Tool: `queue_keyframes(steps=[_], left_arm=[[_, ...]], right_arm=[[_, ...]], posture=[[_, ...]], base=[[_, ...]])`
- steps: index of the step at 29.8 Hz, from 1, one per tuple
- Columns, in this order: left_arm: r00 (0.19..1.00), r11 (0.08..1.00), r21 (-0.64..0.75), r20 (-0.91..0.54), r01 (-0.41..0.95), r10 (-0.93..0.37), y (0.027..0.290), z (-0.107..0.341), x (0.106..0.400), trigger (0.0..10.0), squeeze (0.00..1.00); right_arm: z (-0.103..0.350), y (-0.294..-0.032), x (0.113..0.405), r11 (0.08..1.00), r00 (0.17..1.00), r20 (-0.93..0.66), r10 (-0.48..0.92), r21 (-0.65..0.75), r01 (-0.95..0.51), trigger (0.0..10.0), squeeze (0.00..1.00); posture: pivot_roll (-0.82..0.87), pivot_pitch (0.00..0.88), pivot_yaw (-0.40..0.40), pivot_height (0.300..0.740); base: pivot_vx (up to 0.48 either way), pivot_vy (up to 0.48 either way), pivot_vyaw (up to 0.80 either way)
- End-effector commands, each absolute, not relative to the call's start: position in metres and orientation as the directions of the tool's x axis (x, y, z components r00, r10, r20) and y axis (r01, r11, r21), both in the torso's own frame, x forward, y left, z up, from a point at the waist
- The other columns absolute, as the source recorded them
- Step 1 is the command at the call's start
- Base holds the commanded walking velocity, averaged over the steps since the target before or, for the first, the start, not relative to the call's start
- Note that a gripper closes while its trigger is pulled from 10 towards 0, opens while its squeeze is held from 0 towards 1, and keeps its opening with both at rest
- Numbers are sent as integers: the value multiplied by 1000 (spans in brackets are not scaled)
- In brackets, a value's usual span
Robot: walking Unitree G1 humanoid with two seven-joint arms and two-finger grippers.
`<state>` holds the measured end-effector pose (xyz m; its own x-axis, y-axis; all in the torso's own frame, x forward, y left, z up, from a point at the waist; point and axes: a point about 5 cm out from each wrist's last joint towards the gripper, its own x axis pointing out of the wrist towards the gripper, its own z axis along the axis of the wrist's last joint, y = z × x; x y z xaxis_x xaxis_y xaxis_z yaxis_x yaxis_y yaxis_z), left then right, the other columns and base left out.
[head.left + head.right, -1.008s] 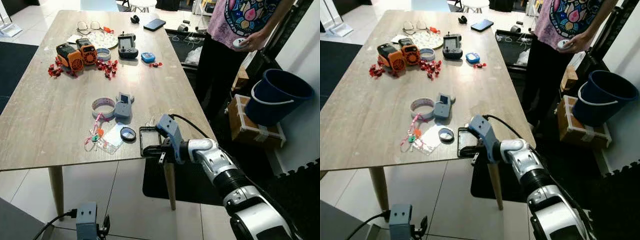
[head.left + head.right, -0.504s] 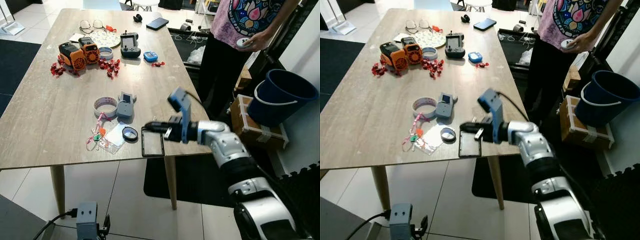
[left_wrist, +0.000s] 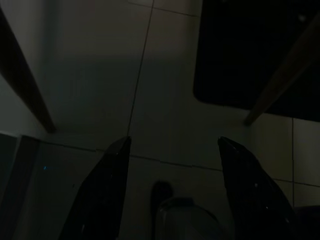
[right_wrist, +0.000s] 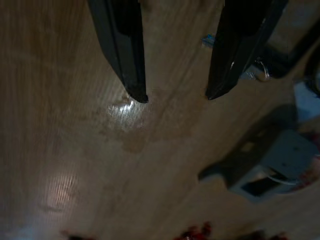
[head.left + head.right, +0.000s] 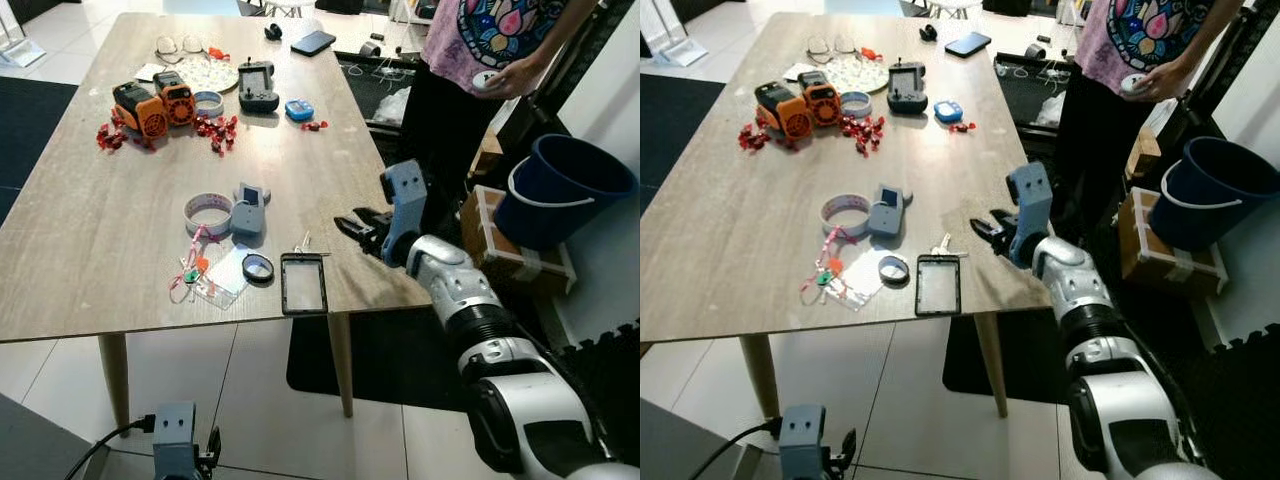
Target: Hang keys on a hook
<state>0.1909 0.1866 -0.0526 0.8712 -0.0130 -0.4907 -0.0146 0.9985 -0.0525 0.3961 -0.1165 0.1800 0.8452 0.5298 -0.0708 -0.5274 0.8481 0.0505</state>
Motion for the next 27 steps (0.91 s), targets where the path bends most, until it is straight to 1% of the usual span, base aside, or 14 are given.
queue_keyframes(steps=[1, 2, 5, 9, 10, 13, 18, 20, 27], left_arm=[[857, 999, -36, -516, 0, -19, 189, -57, 184, 10000, 0], [857, 999, -36, -516, 0, -19, 189, -57, 184, 10000, 0], [856, 999, -34, -517, 0, -18, 189, -57, 183, 10000, 0], [856, 999, -34, -516, -3, -15, 189, -57, 183, 10000, 0], [857, 999, -34, -515, -6, -12, 188, -57, 183, 10000, 0], [858, 999, -34, -514, -8, -11, 188, -57, 183, 10000, 0], [858, 999, -35, -514, -13, -6, 188, -57, 183, 10000, 0], [858, 999, -36, -514, -18, -3, 188, -57, 182, 10000, 0], [858, 999, -42, -514, -25, 0, 187, -58, 180, 10000, 0]], right_arm=[[175, -116, 397, 865, 863, -70, 501, 73, -496, 10000, 0], [175, -116, 397, 865, 863, -70, 501, 73, -496, 10000, 0], [171, -105, 398, 867, 867, -69, 494, 117, -485, 10000, 0], [169, -97, 398, 864, 863, -68, 500, 107, -492, 10000, 0], [169, -91, 398, 861, 862, -56, 504, 103, -498, 10000, 0], [170, -87, 397, 857, 858, -42, 511, 106, -505, 10000, 0], [172, -72, 395, 811, 816, -11, 578, 124, -572, 10000, 0], [167, -64, 391, 780, 782, -34, 622, 102, -617, 10000, 0], [154, -55, 384, 741, 735, -94, 672, 78, -667, 10000, 0]], posture=[[69, 140, -50, 740], [69, 140, -50, 740], [71, 139, -52, 740], [73, 143, -54, 740], [75, 147, -55, 740], [74, 150, -57, 740], [75, 156, -64, 740], [77, 156, -70, 740], [76, 157, -75, 740]], base=[[0, 0, 0], [0, 0, 0], [0, 0, 0], [0, 0, 0], [0, 0, 0], [0, 0, 0], [0, 0, 0], [0, 0, 0], [0, 0, 0]])
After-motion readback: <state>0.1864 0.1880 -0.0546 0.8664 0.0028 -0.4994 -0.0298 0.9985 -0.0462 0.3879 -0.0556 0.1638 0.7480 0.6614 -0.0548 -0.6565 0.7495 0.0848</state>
